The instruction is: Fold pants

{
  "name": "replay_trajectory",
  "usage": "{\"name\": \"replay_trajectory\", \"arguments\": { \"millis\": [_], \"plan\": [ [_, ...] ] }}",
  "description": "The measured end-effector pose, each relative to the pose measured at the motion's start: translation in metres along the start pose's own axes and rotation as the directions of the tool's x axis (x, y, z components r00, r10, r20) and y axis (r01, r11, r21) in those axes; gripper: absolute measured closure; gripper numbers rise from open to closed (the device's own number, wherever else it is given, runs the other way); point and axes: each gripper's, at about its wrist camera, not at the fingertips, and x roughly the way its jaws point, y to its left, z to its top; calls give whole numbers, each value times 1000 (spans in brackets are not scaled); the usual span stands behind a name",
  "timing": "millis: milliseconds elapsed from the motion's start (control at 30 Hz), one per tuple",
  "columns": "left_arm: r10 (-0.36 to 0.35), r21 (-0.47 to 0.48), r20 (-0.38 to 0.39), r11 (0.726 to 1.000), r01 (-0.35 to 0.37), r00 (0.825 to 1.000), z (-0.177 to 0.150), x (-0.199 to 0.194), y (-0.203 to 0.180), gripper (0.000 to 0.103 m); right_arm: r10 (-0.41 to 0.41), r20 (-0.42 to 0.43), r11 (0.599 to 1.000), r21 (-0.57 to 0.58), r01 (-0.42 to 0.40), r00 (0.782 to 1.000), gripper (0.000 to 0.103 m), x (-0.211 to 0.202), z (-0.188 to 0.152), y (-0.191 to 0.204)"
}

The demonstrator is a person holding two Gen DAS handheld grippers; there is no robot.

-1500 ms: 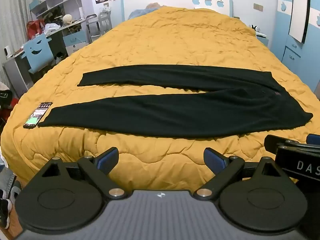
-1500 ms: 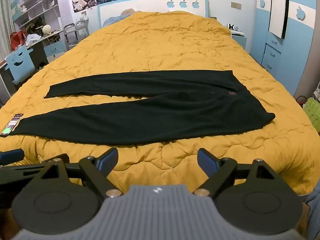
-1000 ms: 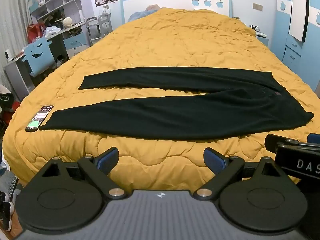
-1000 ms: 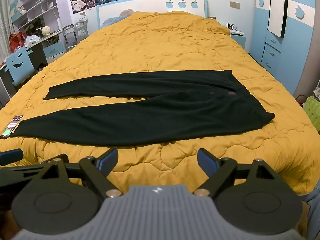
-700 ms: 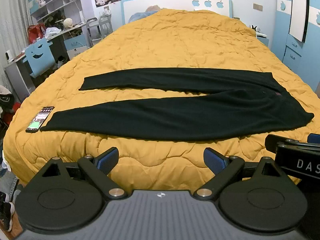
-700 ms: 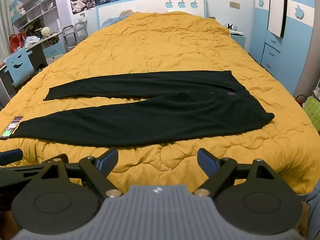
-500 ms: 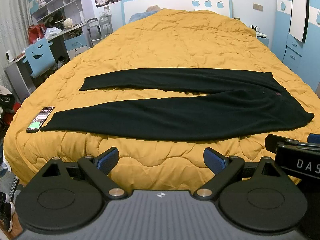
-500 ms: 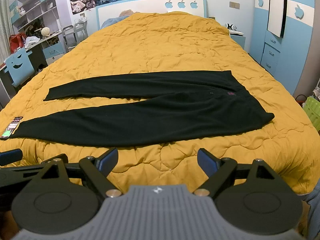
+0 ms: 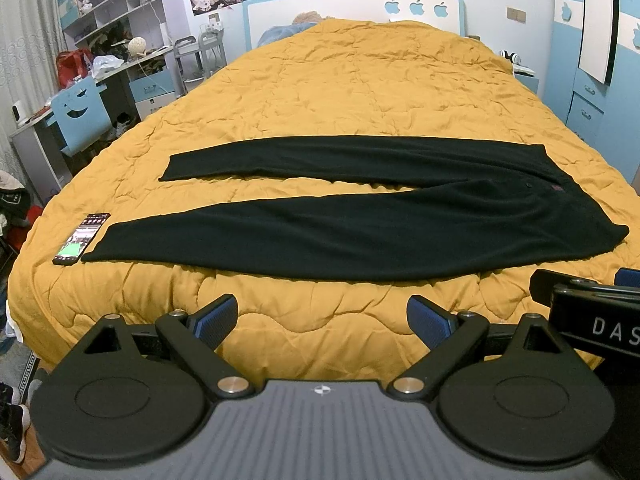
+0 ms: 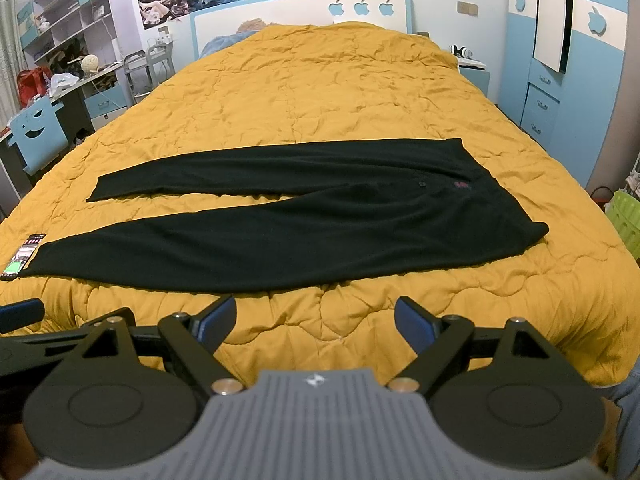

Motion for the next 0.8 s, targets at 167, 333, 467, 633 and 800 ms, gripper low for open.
{"name": "replay_trajectory", "arguments": {
  "millis": [167,333,467,633,800],
  "plan": [
    [0,0,1,1000,0,1000,0,0,0,0,0,0,1000,0,0,1000,21,-1,1,-1],
    [1,1,1,1000,-1,1000,0,0,0,0,1,-1,1000,1,-1,1000,21,-1,1,-1],
    [1,1,1,1000,-1,1000,0,0,0,0,1,-1,1000,2,-1,1000,21,-1,1,-1],
    [1,1,1,1000,-1,1000,0,0,-1,0,2,-1,1000,2,-2,1000,21,-1,1,-1],
    [1,1,1,1000,-1,1000,0,0,-1,0,1,-1,1000,3,-1,1000,21,-1,1,-1]
  ]
}}
